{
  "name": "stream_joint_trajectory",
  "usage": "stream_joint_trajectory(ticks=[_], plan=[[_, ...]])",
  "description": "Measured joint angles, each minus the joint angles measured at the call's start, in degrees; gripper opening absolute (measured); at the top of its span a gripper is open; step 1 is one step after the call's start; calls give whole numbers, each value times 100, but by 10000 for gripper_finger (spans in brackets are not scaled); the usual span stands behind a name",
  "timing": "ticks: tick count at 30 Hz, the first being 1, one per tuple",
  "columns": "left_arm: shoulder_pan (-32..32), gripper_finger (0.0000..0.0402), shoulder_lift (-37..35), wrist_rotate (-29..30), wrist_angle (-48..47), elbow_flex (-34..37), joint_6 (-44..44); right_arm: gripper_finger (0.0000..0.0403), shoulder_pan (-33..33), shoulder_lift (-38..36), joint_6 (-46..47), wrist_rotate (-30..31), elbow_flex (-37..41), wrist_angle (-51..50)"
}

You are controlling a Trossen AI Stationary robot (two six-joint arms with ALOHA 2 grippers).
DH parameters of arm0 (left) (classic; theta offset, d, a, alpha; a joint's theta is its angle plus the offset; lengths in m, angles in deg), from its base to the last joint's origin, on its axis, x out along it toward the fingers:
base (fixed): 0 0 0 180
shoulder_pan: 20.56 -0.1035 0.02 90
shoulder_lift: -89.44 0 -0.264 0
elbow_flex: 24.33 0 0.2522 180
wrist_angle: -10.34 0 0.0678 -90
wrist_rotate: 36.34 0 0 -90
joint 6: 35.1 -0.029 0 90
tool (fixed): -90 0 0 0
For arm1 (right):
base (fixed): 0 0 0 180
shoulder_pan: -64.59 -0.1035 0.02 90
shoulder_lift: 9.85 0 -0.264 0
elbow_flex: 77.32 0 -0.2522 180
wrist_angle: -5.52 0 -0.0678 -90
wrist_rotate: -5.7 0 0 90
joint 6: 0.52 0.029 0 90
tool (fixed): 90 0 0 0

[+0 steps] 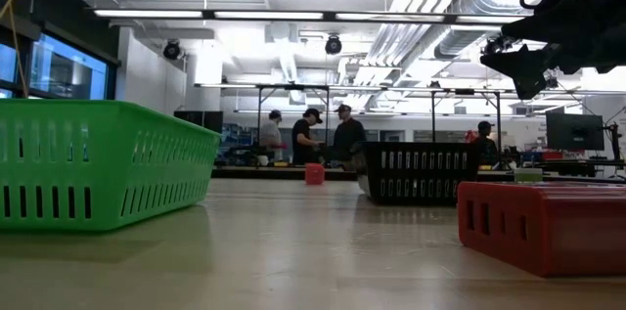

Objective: Pick & Place Office items
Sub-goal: Put the bottom orange charger adapter into the black bin

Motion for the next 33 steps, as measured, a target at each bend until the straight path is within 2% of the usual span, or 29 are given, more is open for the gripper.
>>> stream_joint_trajectory(ticks=[3, 9, 20, 29, 33], plan=[[0, 127, 0, 1, 0, 0, 26, 248, 0, 2, 2, 0, 0, 0], [0, 147, 0, -1, 4, 0, 32, 248, 0, 0, 1, -2, 0, 1], [2, 129, 0, 159, 86, 0, -140, 248, 0, 0, 1, -2, 0, 1], [-1, 129, -43, 420, 670, -1, -525, 248, 0, 2, 2, 0, 0, 0], [-11, 129, -108, 717, 924, -2, -881, 248, 0, 0, 0, -2, 0, 1]])
